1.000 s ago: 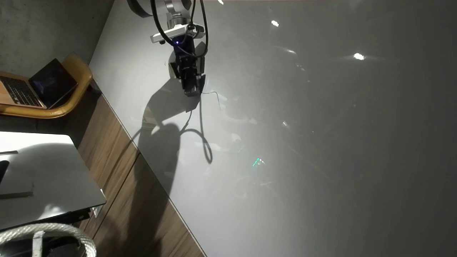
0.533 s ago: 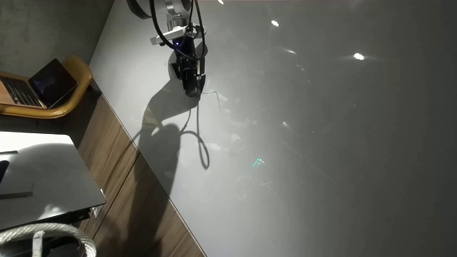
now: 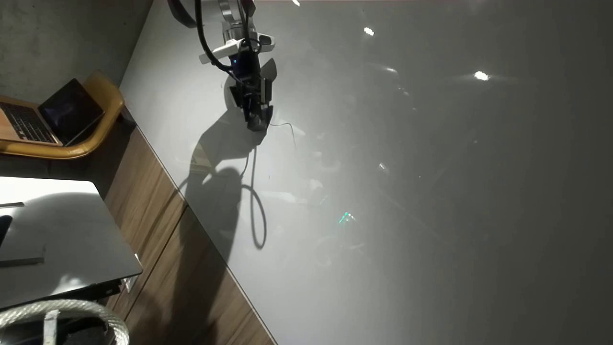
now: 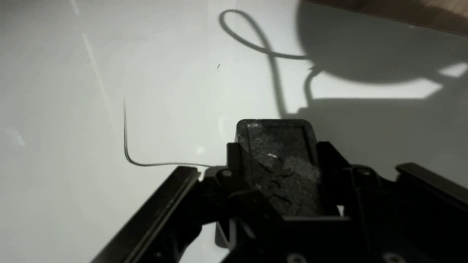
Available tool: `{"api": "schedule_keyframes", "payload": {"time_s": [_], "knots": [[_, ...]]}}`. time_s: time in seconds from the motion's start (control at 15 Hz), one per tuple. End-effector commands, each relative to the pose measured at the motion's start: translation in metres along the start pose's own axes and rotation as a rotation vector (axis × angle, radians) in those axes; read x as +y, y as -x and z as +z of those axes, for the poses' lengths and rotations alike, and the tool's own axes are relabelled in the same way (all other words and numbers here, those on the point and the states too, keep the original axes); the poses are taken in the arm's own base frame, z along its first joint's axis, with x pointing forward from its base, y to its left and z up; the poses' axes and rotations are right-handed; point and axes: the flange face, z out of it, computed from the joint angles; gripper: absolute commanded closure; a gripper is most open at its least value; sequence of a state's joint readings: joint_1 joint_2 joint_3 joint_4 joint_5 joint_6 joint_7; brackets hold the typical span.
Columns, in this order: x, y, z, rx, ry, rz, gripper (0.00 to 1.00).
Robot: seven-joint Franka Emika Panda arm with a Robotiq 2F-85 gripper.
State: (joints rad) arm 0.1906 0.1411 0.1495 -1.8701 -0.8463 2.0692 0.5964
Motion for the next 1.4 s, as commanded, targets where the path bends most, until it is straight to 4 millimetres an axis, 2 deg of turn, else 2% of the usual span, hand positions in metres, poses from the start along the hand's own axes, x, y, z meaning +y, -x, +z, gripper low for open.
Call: {"api": "schedule_keyframes", "payload": {"time_s": [0.0, 0.07, 0.2, 0.53, 0.73, 0.87, 0.93, 1.07, 1.33], "knots": [[0.065, 0.017, 0.013, 0.031, 0.004, 0.078, 0.71], [0.073, 0.019, 0.015, 0.029, 0.012, 0.094, 0.71], [0.113, 0.028, 0.025, 0.03, 0.019, 0.14, 0.71], [0.251, 0.066, 0.055, 0.036, 0.044, 0.231, 0.71], [0.331, 0.106, 0.071, 0.07, 0.018, 0.233, 0.71], [0.364, 0.141, 0.076, 0.109, -0.027, 0.221, 0.71], [0.37, 0.151, 0.078, 0.127, -0.062, 0.212, 0.71], [0.366, 0.167, 0.077, 0.157, -0.133, 0.189, 0.71], [0.324, 0.174, 0.069, 0.162, -0.253, 0.109, 0.71]]}}
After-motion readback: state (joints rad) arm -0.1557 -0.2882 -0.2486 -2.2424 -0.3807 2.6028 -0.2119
